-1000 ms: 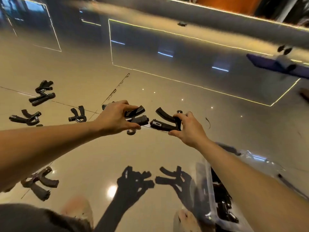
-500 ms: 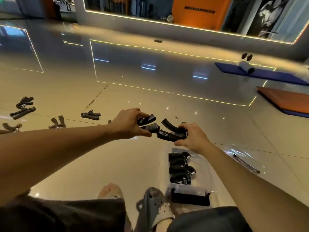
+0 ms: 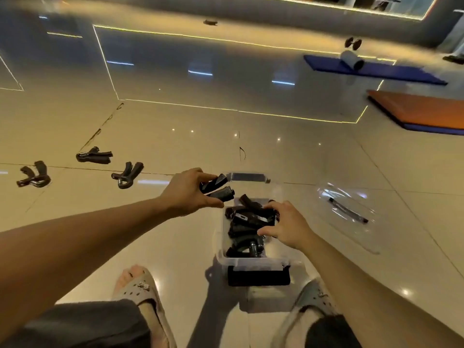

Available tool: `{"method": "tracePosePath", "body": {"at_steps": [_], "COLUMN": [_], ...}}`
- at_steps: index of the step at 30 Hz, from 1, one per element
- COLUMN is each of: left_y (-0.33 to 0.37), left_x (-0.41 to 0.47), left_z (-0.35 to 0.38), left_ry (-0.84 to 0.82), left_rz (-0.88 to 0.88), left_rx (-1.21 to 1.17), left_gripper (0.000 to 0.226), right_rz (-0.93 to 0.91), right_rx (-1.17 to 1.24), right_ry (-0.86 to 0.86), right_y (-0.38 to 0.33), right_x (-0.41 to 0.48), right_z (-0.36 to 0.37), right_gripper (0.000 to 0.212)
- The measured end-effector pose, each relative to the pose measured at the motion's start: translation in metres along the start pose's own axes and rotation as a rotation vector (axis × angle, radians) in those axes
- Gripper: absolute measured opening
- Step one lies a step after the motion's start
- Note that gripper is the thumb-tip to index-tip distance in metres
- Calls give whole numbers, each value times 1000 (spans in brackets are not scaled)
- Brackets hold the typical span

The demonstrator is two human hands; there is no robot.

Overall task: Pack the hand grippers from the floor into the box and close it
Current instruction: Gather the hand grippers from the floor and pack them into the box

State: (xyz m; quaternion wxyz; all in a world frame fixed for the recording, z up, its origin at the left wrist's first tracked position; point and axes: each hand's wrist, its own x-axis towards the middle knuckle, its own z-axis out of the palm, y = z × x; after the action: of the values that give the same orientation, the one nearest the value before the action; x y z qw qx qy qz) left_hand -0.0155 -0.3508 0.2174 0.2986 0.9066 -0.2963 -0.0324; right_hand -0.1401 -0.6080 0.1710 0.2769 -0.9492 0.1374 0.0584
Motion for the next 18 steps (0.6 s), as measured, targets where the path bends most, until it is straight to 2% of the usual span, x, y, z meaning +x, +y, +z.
{"method": "tracePosePath", "body": {"at_steps": [4,10,18], "left_y": [-11,-21,-38], "left_x": [20,28,44], "left_z": [47,69,84], "left_ry": [-11,-40,-109], "left_rz": [-17,-21,9], "left_rx": [-34,-139,-117], "left_gripper": [76,78,78], "right_rz": [23,35,85], "right_rx": [-22,-26,-125], "right_ry": [-151,-294,-505], "right_y": [41,53,64], "right_x": [11,28,58], "right_z": [32,64,86], "right_gripper": [76,78,83]}}
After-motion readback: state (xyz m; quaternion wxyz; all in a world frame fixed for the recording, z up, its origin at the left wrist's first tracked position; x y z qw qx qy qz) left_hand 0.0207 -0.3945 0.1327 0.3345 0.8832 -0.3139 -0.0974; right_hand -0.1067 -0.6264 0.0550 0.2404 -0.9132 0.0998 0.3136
